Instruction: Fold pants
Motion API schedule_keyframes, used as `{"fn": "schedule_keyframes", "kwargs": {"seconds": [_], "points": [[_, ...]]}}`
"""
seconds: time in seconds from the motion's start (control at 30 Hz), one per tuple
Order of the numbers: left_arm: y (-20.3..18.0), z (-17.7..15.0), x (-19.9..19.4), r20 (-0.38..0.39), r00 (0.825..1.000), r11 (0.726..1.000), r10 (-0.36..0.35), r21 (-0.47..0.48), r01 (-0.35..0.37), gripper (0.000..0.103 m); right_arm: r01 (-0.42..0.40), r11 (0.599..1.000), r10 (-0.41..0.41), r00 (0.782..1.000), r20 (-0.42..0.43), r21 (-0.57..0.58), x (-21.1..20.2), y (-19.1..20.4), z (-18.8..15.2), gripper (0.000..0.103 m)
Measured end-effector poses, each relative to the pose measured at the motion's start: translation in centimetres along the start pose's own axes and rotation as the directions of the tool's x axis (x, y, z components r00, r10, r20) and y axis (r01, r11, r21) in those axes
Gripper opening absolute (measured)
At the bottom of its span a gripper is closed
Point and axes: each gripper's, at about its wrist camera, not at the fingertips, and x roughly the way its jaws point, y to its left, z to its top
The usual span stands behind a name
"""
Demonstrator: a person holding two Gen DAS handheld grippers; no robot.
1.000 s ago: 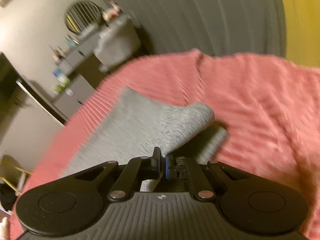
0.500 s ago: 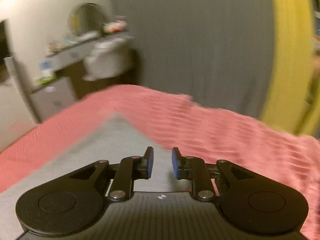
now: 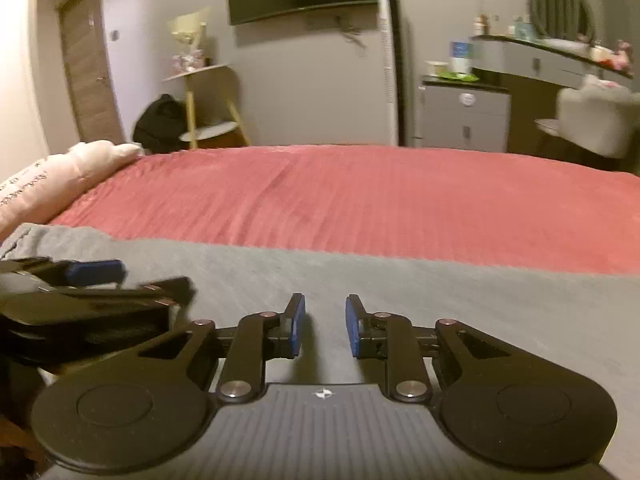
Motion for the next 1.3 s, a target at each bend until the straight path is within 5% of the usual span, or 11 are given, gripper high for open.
{"fn": "schedule_keyframes", "kwargs": {"seconds": [0.23, 0.3, 0.37, 0.5, 0.57, 0.63, 0.67, 0.8, 0.93, 1.1, 1.3], "points": [[5.7, -0.6, 0.4, 0.064, 0.993, 0.995, 0.095, 0.037, -0.098, 0.092, 0.100, 0.992, -0.099, 0.995, 0.012, -0.077, 0.9, -5.9, -0.6, 0.034], [7.9, -0.3, 0.9, 0.035, 0.968, 0.968, 0.248, 0.021, -0.249, 0.092, 0.163, 0.987, -0.164, 0.987, 0.003, 0.008, -0.5, -10.7, -1.1, 0.044], [12.2, -0.5, 0.7, -0.015, 0.966, 0.960, 0.259, -0.111, -0.259, 0.094, 0.228, 0.968, -0.229, 0.973, 0.002, 0.110, -2.9, -16.1, -2.0, 0.044], [17.0, -0.5, -0.8, -0.047, 0.930, 0.926, 0.364, -0.089, -0.366, 0.070, 0.491, 0.858, -0.489, 0.871, -0.056, 0.152, -8.2, -24.4, -4.8, 0.051], [16.6, -0.3, -2.3, -0.004, 0.904, 0.903, 0.428, 0.018, -0.428, 0.072, 0.655, 0.740, -0.642, 0.755, -0.129, 0.153, -11.4, -27.5, -5.8, 0.068], [15.6, -0.4, -3.8, 0.056, 0.809, 0.805, 0.585, 0.080, -0.588, 0.098, 0.804, 0.573, -0.776, 0.595, -0.210, 0.159, -14.8, -29.7, -6.8, 0.074], [15.6, -0.6, -4.7, 0.075, 0.786, 0.782, 0.614, 0.073, -0.618, 0.098, 0.822, 0.536, -0.789, 0.569, -0.232, 0.192, -16.7, -30.3, -7.3, 0.074], [15.8, -1.0, -8.5, -0.046, 0.909, 0.903, 0.414, -0.104, -0.417, 0.098, 0.676, 0.553, -0.684, 0.702, -0.198, 0.487, -25.0, -31.3, -10.1, 0.074], [14.4, -2.6, -12.1, -0.120, 0.980, 0.907, 0.158, -0.374, -0.192, 0.099, 0.386, 0.482, -0.512, 0.853, -0.104, 0.787, -29.4, -33.1, -13.9, 0.059], [11.7, -3.3, -12.7, -0.164, 0.982, 0.892, 0.090, -0.426, -0.153, 0.100, 0.266, 0.342, -0.424, 0.900, -0.105, 0.901, -28.0, -35.4, -16.7, 0.044], [14.0, -3.9, -11.3, -0.283, 0.952, 0.841, 0.113, -0.484, -0.243, 0.100, 0.187, 0.290, -0.373, 0.925, -0.069, 0.939, -25.0, -36.5, -17.1, 0.049]]}}
